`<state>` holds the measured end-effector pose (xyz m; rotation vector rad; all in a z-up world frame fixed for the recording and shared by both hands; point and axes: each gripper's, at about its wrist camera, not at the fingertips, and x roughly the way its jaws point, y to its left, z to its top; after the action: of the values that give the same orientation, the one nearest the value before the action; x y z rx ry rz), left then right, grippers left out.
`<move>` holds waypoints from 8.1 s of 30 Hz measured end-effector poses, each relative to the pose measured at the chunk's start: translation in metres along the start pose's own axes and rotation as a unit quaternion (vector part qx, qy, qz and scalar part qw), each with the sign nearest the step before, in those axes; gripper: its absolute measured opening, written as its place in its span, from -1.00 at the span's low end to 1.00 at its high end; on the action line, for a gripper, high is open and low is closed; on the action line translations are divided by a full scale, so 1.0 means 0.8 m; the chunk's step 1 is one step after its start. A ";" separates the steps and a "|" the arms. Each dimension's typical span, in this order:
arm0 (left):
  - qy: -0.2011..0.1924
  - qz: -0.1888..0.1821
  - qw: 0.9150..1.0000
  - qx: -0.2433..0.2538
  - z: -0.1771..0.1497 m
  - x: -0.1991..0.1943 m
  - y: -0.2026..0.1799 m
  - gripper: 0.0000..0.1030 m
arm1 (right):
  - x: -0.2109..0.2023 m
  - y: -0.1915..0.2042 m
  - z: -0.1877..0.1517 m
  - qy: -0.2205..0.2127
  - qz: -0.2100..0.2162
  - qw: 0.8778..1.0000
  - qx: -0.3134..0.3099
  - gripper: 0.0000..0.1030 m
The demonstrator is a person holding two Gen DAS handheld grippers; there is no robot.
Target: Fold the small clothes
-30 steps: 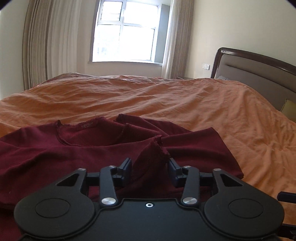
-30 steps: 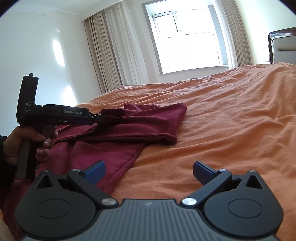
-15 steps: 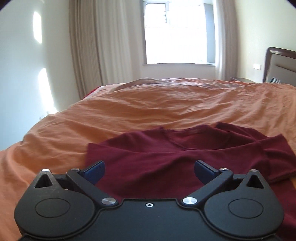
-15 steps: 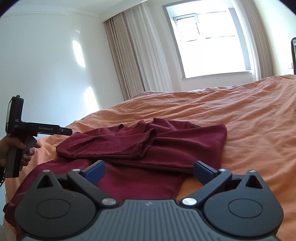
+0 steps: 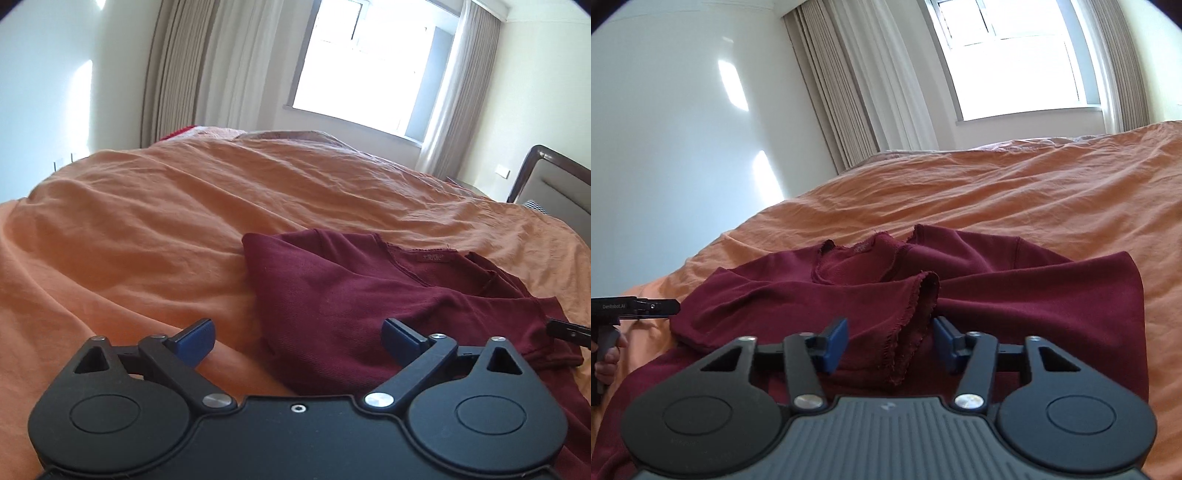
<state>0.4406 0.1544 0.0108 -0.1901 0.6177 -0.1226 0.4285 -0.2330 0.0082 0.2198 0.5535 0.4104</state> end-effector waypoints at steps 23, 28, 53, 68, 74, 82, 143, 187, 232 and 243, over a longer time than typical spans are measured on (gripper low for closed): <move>0.148 0.081 0.983 -0.072 0.018 0.022 -0.018 -0.68 | 0.005 -0.003 -0.015 0.003 -0.010 1.000 -0.024 -0.74; 0.130 0.061 0.986 -0.089 0.004 0.006 -0.013 -0.29 | -0.031 -0.012 -0.017 -0.008 0.005 1.000 -0.019 0.24; 0.062 -0.009 0.997 -0.041 -0.172 -0.192 -0.065 0.82 | -0.297 0.005 -0.201 0.008 0.033 0.999 0.043 0.92; 0.094 -0.032 0.991 -0.087 -0.224 -0.208 -0.059 0.36 | -0.294 0.051 -0.232 0.027 -0.068 0.994 0.083 0.20; 0.122 -0.040 0.987 -0.100 -0.225 -0.207 -0.065 -0.17 | -0.299 0.068 -0.235 0.027 -0.068 0.996 0.048 -0.43; 0.122 -0.025 0.987 -0.106 -0.224 -0.229 -0.075 -0.91 | -0.332 0.046 -0.211 -0.004 -0.021 0.998 0.057 -0.87; 0.031 0.024 0.996 0.079 -0.321 -0.268 -0.228 0.99 | -0.280 0.164 -0.391 -0.050 -0.157 0.832 -0.530 0.87; -0.016 -0.002 0.987 0.157 -0.333 -0.299 -0.251 0.99 | -0.330 0.141 -0.254 0.037 0.037 0.955 -0.291 -0.83; -0.124 0.001 0.962 0.244 -0.330 -0.270 -0.311 -0.68 | -0.349 0.127 -0.205 0.048 0.058 0.969 -0.234 -0.10; -0.092 -0.023 0.972 0.213 -0.288 -0.273 -0.308 -0.69 | -0.329 0.191 -0.290 -0.064 -0.069 0.904 -0.416 0.42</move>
<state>0.1151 -0.0806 0.0023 0.1980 0.3895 -0.2761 0.0495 -0.1891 -0.0150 -0.6119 0.2235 0.4587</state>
